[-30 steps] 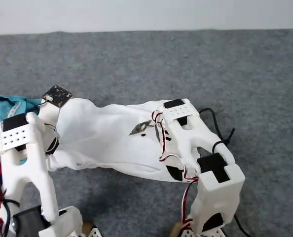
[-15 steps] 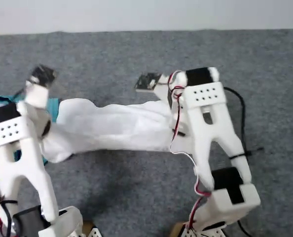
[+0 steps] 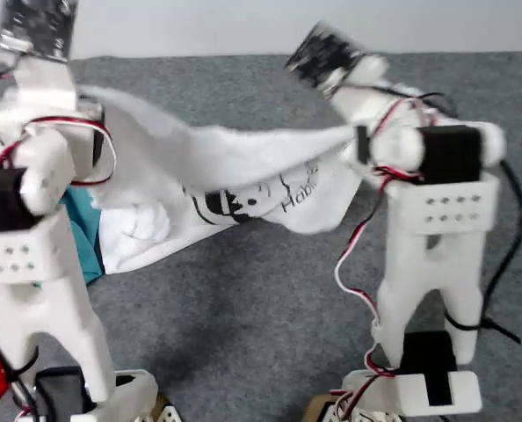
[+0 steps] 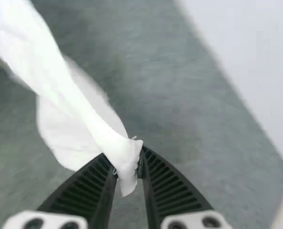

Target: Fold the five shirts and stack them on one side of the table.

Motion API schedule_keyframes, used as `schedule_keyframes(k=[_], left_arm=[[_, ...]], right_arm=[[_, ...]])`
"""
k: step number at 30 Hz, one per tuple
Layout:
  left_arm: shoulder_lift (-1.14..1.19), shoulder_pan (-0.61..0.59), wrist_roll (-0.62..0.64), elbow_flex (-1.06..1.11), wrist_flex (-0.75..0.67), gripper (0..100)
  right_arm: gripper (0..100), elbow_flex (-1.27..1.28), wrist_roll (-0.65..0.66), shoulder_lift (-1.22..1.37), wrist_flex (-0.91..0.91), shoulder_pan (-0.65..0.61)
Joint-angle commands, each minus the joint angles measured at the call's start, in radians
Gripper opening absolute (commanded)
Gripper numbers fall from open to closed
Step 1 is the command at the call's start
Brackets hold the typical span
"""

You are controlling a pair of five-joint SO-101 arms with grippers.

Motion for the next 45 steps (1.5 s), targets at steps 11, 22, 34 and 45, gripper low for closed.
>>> schedule_keyframes(k=[11, 22, 34, 45], left_arm=[[0.0, -0.011, 0.025, -0.326, -0.318, 0], [-0.008, -0.014, 0.021, -0.562, -0.146, 0], [-0.009, -0.014, -0.16, -0.892, 0.187, 0], [0.0, -0.104, -0.244, -0.429, 0.224, 0]], right_arm=[[1.1, -0.345, -0.137, -0.081, 0.002, 0.162], [1.1, -0.422, -0.127, -0.288, 0.085, 0.289], [1.1, -0.189, 0.097, -0.556, 0.087, 0.407], [1.1, 0.542, 0.132, -0.679, -0.036, 0.361]])
